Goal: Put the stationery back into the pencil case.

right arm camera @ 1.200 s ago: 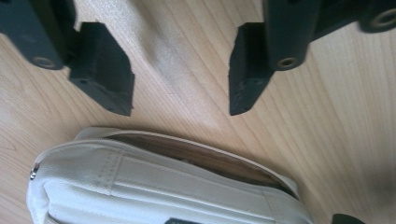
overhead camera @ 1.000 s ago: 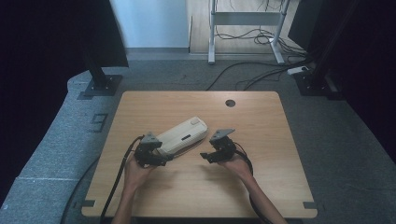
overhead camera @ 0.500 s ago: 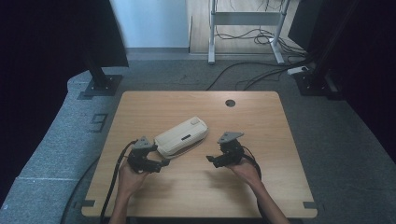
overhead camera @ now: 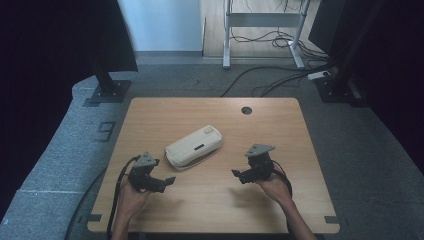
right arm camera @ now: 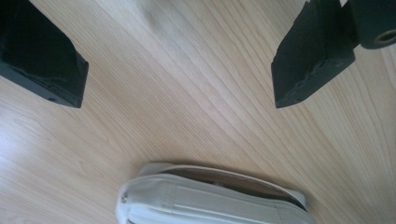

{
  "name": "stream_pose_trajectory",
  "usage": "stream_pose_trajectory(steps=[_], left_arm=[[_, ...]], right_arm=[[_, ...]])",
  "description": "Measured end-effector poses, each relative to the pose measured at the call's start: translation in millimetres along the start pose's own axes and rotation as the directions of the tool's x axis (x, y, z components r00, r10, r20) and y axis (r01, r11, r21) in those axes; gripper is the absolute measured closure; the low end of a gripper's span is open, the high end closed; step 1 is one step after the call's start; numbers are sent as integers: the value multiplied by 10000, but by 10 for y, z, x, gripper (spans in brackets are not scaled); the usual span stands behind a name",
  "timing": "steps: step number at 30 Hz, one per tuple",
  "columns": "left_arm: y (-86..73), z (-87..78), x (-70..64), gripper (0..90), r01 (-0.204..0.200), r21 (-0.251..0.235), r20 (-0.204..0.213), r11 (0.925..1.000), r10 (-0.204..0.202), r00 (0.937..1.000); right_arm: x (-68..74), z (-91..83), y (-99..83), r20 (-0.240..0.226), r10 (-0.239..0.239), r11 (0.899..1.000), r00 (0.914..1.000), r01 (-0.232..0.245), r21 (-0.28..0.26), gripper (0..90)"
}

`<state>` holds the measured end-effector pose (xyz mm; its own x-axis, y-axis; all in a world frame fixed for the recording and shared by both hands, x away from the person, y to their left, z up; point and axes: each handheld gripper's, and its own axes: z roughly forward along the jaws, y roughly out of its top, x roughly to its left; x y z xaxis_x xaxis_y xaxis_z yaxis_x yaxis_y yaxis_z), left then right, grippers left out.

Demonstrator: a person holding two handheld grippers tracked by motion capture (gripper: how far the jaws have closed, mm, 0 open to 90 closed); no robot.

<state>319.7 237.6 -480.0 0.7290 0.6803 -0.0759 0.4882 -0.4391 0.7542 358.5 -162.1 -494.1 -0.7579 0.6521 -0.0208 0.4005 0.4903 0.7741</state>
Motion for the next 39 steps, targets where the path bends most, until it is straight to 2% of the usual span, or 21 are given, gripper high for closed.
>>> stream_pose_trajectory(steps=[10,19,27,31,36,39], left_arm=[[-142,-106,39,36,170,-340,-178,9993,-176,9997],[-294,-74,83,32,282,-212,-251,9994,-287,9993],[-452,36,128,0,364,63,-497,9993,-361,9981],[-541,139,146,0,515,347,-422,9981,-501,9979],[-601,286,157,0,487,785,-504,9957,-448,9977],[-591,313,137,0,344,973,-728,9947,-273,9970]], right_arm=[[-72,-240,-187,466,195,9998,9987,-193,-47,35],[-161,-427,-413,900,484,9988,9948,-480,-65,35],[-231,-453,-678,1219,949,9952,9880,-971,122,36],[-264,-431,-823,1358,1100,9925,9846,-1161,375,38],[-287,-387,-976,1478,1230,9882,9813,-1348,724,37],[-300,-357,-1040,1582,1202,9861,9801,-1363,949,31]])
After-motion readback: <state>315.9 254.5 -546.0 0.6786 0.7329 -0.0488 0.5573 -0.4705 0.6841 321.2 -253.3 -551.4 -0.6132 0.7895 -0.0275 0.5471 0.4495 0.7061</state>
